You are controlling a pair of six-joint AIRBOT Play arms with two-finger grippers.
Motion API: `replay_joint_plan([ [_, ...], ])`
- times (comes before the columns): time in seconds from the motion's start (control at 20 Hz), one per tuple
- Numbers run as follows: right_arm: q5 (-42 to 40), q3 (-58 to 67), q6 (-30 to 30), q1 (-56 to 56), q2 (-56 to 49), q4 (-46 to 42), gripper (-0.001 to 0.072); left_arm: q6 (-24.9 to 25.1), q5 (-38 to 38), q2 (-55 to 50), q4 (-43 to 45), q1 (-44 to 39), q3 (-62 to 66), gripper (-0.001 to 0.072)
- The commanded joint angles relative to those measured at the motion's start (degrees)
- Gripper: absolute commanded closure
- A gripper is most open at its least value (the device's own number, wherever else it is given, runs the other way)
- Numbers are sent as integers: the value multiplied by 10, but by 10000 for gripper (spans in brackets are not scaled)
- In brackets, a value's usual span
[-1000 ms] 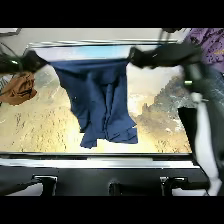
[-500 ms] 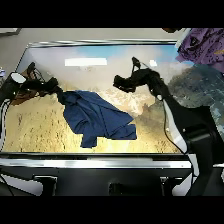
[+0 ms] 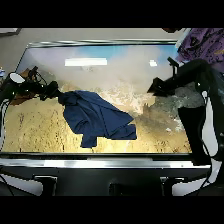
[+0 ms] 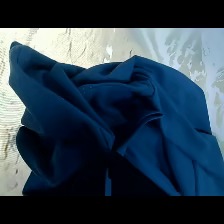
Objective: Fold the clothes and pants, and hang the long-sleeved shirts on hangers.
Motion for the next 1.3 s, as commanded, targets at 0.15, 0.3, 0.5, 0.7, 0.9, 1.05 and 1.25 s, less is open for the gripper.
replay_joint_plan([
  [0.15,19,-178,-78,-6,7,47,291,0,-14,0,-1,0,0,688],
  [0.3,81,-226,-94,40,7,55,284,2,-13,0,-1,0,0,688],
  [0.5,131,-235,-102,92,6,58,262,2,-13,-1,-1,0,0,688],
  [0.7,126,-235,-102,124,-12,58,284,2,-13,-2,-1,0,0,687],
  [0.9,123,-233,-103,139,-16,59,676,2,-14,-2,-1,0,0,687],
  [1.05,125,-201,-91,132,0,44,682,2,-13,9,-1,1,2,689],
  [1.25,124,-43,-40,92,70,-20,682,2,-18,49,3,15,97,690],
])
